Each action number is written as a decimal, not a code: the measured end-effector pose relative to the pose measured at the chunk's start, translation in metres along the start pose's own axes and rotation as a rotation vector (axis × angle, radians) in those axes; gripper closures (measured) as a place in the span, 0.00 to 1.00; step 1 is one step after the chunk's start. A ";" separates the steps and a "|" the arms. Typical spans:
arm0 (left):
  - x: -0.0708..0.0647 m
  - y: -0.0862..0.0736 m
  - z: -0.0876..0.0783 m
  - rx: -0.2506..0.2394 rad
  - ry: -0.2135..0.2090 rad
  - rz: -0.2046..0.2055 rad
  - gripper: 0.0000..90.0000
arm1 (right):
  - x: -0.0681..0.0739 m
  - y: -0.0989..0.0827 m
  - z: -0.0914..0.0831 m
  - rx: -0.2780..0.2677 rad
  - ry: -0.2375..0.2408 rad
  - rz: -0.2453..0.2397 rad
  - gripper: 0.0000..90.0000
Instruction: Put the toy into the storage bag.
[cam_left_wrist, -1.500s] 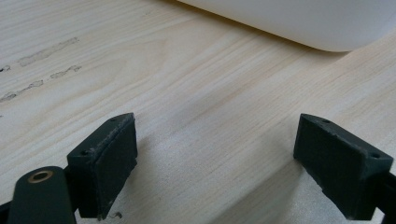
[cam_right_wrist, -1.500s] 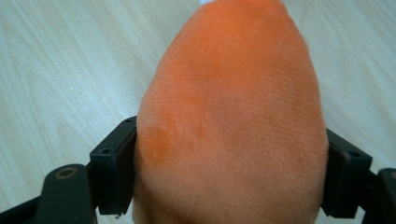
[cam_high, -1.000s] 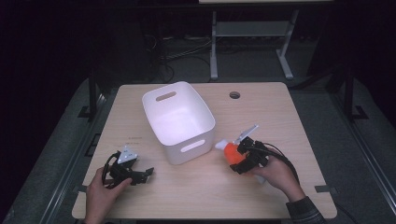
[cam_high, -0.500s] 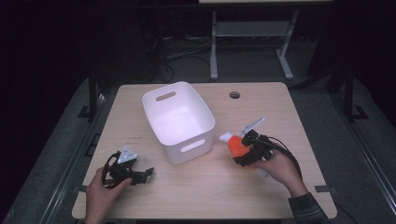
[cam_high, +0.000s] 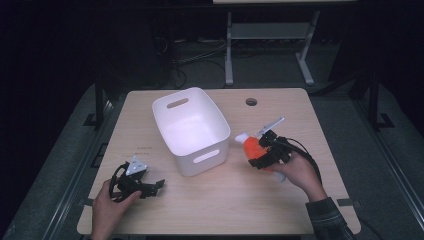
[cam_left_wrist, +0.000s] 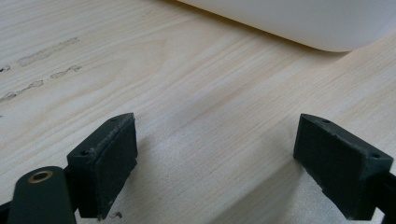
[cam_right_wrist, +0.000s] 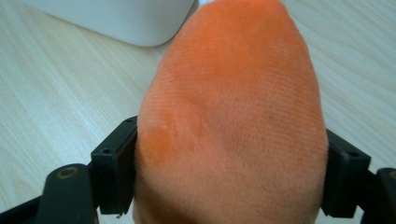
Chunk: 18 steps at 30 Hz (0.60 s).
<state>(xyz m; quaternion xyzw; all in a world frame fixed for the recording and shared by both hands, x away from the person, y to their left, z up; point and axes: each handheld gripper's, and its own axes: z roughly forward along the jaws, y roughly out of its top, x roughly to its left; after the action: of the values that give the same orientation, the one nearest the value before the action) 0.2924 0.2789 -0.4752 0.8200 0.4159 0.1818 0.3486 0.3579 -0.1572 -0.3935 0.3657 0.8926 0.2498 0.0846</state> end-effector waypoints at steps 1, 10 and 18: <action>0.000 0.000 0.000 0.000 0.000 0.000 0.14 | -0.001 0.001 0.000 -0.002 0.000 0.001 0.25; 0.000 0.000 0.000 0.000 0.000 0.000 0.14 | -0.004 0.013 -0.001 -0.018 0.000 0.013 0.25; 0.000 0.000 0.000 0.000 0.001 0.002 0.14 | -0.008 0.030 -0.008 -0.036 -0.008 0.032 0.25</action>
<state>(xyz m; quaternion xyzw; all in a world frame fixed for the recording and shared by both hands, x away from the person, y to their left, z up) 0.2925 0.2790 -0.4752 0.8202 0.4154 0.1826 0.3483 0.3792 -0.1472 -0.3715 0.3792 0.8816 0.2659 0.0907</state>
